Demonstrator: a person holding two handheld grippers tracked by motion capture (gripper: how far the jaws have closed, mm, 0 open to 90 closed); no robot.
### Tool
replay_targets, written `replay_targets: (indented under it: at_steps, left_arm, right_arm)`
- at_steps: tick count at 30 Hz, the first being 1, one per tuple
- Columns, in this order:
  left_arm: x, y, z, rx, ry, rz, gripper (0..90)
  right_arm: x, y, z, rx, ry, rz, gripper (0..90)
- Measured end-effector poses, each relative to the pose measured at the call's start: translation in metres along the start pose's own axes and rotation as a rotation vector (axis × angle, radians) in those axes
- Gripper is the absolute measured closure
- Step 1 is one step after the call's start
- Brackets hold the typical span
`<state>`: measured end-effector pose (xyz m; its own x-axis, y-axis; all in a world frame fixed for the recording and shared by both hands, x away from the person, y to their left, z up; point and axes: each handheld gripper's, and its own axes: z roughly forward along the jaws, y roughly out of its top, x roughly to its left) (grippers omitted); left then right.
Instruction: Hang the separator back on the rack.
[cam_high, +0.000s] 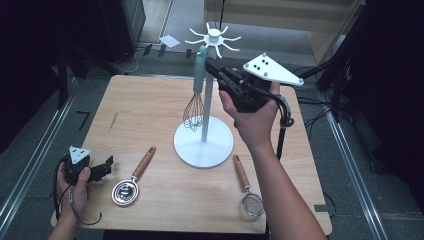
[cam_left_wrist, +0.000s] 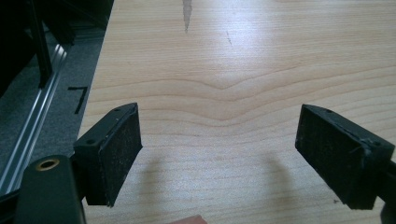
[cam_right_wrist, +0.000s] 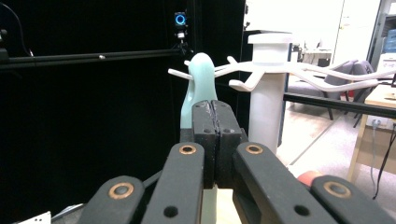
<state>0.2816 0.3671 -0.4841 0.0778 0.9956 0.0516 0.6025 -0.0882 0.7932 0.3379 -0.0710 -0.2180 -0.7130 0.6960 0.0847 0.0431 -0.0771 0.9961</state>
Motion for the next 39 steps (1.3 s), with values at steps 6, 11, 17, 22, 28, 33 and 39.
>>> replay_targets:
  at_steps: [6,11,17,22,28,33,39]
  left_arm:
    - [0.000,0.000,0.000,0.002,0.001,0.000,15.3]
    - [0.000,0.000,0.000,0.003,0.001,0.002,15.3]
    - [0.000,0.000,0.000,0.001,0.004,0.001,15.3]
    - [0.000,0.000,0.000,0.001,0.005,0.000,15.3]
    - [0.000,0.000,0.000,0.000,0.005,0.001,15.4]
    - [0.000,0.000,0.000,0.001,0.005,0.001,15.4]
    - [0.000,0.000,0.000,0.001,0.006,0.001,15.4]
  right_arm:
    - [-0.004,-0.006,-0.004,0.014,-0.012,-0.001,89.2]
    - [-0.008,-0.013,-0.011,0.032,-0.020,-0.002,85.7]
    - [-0.011,-0.026,-0.022,0.068,-0.021,0.015,75.7]
    - [-0.012,-0.034,-0.026,0.094,-0.040,0.003,72.0]
    - [-0.016,-0.051,-0.030,0.136,-0.077,-0.008,66.1]
    - [-0.025,-0.067,-0.037,0.164,-0.102,0.014,62.0]
    - [-0.035,-0.080,-0.046,0.202,-0.133,0.057,60.8]
